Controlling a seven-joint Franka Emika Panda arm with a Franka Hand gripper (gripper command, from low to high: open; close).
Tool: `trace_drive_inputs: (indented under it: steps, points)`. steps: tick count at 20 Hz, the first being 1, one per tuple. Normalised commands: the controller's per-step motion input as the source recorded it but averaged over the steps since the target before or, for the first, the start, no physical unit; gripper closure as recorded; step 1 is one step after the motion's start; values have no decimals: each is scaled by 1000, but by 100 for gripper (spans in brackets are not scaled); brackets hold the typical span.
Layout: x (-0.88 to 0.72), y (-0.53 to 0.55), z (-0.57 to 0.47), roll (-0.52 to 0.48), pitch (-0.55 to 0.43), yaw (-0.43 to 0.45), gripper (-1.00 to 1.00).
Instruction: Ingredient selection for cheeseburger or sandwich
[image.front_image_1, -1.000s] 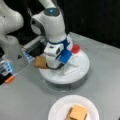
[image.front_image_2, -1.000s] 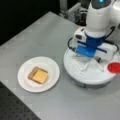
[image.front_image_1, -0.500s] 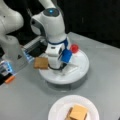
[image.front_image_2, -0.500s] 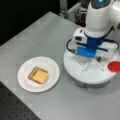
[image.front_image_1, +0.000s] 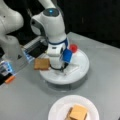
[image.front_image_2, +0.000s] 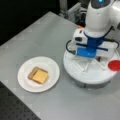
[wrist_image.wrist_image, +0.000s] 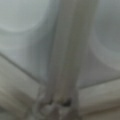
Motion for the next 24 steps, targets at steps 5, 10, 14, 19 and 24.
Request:
trace_drive_inputs:
  steps: [5,10,14,19,24]
  points:
    - [-113,-194,-187,9,5,447,-100]
    - [-21,-229,-230,56,24,530,-100]
    - [109,-320,-286,88,43,558,-100]
    - [215,-397,-355,95,44,572,-100]
    - [277,-434,-366,77,59,500,-100]
